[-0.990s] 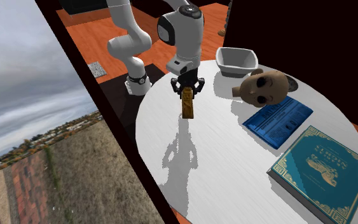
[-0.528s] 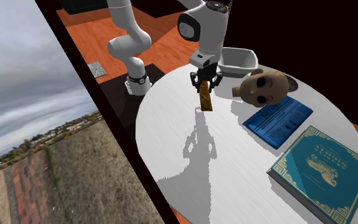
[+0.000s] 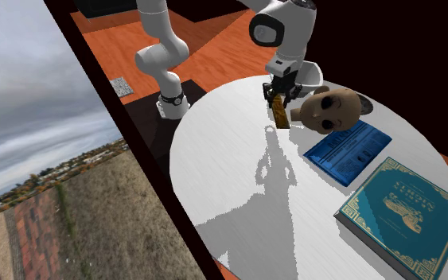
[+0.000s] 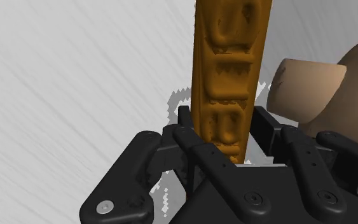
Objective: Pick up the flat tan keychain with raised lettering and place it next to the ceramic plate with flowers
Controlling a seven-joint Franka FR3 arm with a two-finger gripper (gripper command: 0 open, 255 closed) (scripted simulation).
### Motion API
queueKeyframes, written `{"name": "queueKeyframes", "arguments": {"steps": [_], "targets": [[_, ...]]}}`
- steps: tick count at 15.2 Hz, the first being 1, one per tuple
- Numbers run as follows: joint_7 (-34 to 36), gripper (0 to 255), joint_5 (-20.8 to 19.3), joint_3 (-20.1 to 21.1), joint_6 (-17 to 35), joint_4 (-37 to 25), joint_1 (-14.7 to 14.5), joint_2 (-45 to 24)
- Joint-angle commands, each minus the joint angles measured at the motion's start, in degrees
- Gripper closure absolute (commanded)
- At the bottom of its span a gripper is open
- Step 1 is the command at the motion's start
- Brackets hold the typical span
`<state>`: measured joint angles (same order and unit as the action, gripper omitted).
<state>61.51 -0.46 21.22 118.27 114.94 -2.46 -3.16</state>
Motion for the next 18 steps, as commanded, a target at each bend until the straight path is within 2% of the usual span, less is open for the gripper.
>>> {"name": "queueKeyframes", "arguments": {"steps": [1,9,15,18], "targets": [[3.27,255,-1.64,1.07,-0.87,-4.35,-1.46,-3.73],[14.19,255,-7.78,3.33,-5.93,-21.54,-9.21,-17.12],[20.17,255,-12.39,3.39,-12.60,-39.71,-16.97,-29.45],[20.46,255,-12.80,3.61,-10.52,-37.91,-16.57,-29.86]]}}
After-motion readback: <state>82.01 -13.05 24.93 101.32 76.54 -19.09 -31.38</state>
